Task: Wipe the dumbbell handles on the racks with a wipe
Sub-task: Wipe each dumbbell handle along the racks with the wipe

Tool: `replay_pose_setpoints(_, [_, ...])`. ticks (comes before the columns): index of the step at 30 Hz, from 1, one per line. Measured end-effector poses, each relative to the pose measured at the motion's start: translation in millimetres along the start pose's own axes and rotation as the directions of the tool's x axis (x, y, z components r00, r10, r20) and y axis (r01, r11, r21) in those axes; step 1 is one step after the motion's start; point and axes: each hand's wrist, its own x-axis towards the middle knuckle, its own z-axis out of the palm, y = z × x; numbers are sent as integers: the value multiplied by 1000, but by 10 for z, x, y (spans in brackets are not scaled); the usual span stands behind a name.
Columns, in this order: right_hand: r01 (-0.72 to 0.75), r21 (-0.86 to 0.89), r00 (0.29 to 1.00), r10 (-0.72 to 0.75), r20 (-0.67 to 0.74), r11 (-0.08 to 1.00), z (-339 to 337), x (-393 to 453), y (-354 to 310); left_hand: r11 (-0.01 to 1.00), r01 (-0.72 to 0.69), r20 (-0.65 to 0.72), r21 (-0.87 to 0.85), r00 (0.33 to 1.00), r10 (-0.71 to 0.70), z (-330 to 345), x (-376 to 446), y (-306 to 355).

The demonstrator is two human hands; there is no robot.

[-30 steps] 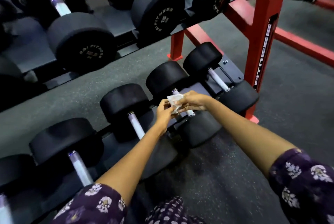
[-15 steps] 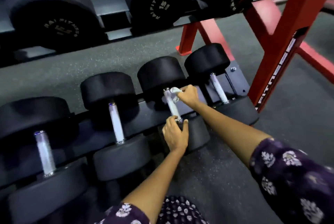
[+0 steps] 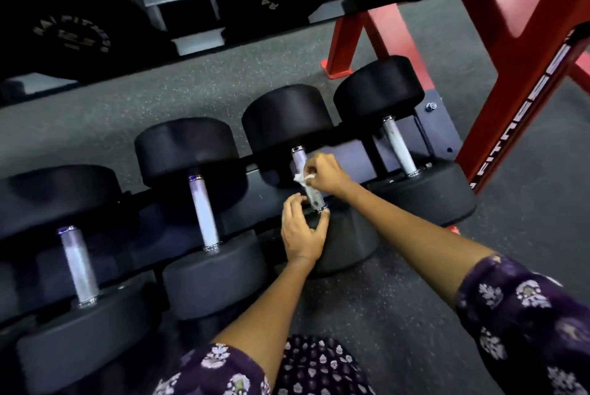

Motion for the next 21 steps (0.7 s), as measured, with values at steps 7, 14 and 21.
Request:
replay_pose_setpoints(7, [-23, 36, 991, 28, -134, 999, -22, 54, -101, 991, -53, 36, 127, 998, 49, 12, 17, -104])
replay_pose_setpoints(14, [-59, 76, 988, 69, -137, 995, -24, 73, -84, 999, -33, 55, 38, 998, 31, -8, 2, -89])
replay_pose_setpoints(21, [-172, 393, 930, 280, -237, 903, 14, -30, -116, 1000, 4, 99, 25, 995, -7, -54, -22, -67])
